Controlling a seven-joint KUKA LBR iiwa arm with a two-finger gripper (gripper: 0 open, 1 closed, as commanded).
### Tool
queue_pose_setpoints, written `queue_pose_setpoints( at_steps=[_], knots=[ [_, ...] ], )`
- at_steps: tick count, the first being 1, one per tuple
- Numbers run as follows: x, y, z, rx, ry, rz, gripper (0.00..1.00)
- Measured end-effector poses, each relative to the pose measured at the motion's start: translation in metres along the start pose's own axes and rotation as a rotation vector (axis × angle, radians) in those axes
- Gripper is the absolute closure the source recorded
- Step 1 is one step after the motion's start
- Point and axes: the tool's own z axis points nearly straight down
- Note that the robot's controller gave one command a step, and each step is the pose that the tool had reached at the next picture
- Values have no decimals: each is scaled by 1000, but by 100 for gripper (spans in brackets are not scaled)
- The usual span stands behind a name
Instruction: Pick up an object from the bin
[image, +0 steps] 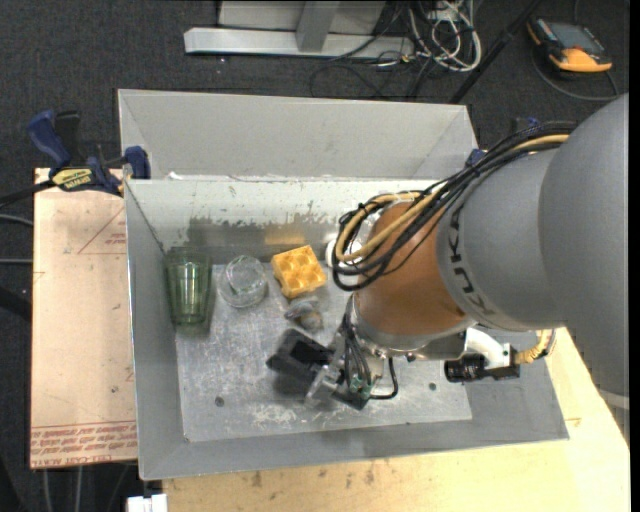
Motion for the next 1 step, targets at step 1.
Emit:
queue_pose_setpoints(
  at_steps=[1],
  knots=[
    [0,0,-4,1,1,0,100]
  ],
)
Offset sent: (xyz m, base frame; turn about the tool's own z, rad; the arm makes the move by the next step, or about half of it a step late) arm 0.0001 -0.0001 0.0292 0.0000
